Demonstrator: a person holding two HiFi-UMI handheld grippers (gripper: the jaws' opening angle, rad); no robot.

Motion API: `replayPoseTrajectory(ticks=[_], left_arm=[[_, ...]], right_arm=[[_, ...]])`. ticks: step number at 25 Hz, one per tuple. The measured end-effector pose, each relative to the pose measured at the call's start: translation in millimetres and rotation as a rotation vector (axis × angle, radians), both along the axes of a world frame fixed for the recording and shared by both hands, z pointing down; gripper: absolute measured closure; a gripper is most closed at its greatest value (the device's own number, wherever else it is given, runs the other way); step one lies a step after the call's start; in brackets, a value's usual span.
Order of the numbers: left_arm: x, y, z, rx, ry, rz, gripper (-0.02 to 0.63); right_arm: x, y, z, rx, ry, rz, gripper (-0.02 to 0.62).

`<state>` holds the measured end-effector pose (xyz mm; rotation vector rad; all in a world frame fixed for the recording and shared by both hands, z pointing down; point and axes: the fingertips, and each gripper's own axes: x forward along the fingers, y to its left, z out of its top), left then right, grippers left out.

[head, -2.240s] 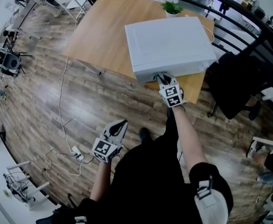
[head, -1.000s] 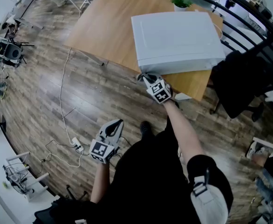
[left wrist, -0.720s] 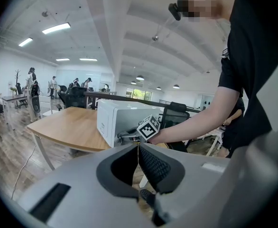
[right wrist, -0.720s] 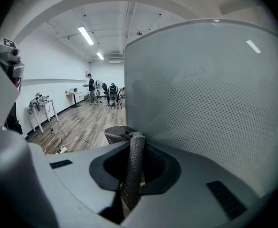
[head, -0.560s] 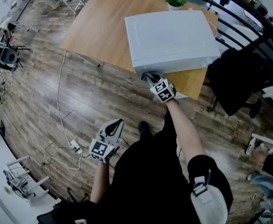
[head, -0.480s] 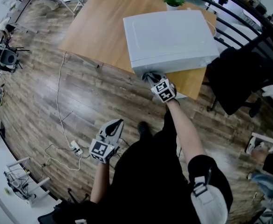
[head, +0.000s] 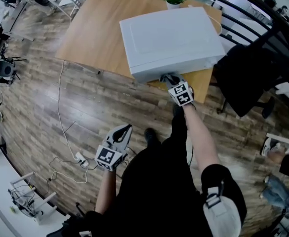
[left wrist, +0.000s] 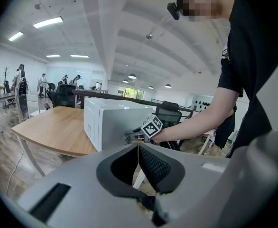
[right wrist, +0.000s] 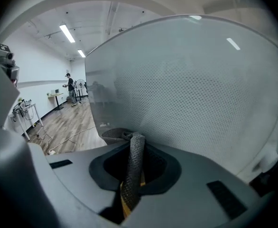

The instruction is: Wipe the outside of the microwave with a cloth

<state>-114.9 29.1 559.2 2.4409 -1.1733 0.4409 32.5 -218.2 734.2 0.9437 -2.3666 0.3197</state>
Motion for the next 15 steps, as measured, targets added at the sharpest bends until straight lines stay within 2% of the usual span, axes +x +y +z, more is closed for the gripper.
replayPoseTrajectory(ticks=[10, 15], left_arm=[[25.3, -20.0, 1.8, -0.008, 0.004, 0.066, 0.6], [35.1, -31.0, 2.4, -0.01, 0.008, 0.099, 0.6]], right_arm=[[76.4, -21.3, 2.3, 0.004, 0.035, 0.112, 0.558], [115.9, -33.0, 4.7, -0.001, 0.05, 0.198, 0.558]])
